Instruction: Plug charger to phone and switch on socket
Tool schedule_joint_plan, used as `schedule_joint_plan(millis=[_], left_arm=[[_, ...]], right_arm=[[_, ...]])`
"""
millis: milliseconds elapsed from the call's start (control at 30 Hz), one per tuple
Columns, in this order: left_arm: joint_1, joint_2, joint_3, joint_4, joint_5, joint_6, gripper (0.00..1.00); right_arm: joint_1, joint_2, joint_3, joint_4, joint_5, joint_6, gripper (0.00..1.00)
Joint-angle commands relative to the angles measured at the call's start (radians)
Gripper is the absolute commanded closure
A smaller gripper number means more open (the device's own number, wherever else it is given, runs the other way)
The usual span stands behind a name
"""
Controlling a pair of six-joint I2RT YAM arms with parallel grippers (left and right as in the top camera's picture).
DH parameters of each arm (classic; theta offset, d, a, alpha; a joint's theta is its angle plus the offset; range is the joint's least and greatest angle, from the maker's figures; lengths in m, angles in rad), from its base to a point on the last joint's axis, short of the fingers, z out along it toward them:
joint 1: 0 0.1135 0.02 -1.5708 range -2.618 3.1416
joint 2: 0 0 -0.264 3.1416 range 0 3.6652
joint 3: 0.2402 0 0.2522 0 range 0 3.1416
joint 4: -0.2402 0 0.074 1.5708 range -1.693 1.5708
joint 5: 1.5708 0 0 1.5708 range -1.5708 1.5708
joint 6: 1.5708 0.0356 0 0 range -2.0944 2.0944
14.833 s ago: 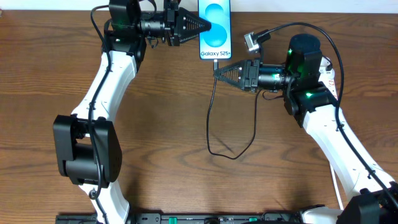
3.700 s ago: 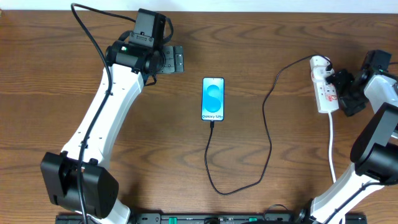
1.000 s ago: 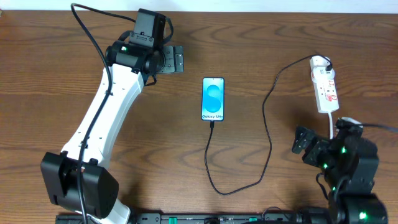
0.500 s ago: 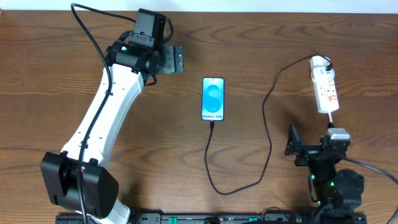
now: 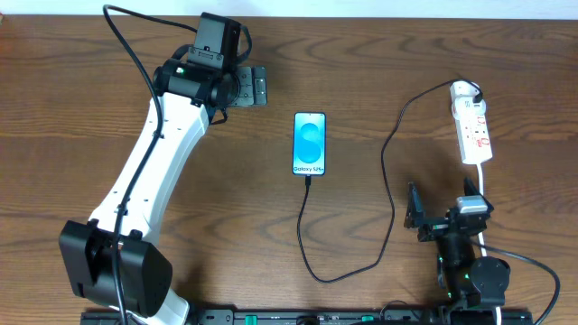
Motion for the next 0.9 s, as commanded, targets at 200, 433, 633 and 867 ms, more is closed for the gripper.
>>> schedule_joint_plan(millis=[200,433,633,867], left_arm=[[0.0,0.005,0.002,0.0,-0.012,0.009,0.02],[0.001,0.005,0.002,0.0,-0.012,0.009,0.02],[0.0,0.005,0.002,0.0,-0.012,0.009,0.02],[0.001,0.005,0.002,0.0,-0.012,0.009,0.02]], right_arm=[[0.022,-0.013,-0.002,-0.055,0.012,-0.095,0.01],[0.014,-0.013,-0.002,-0.06,0.047,-0.048,0.01],[0.003,-0.013,-0.002,-0.062,0.064,-0.013,0.01],[0.004,-0.013,-0.002,-0.062,0.067,-0.012,0.01]])
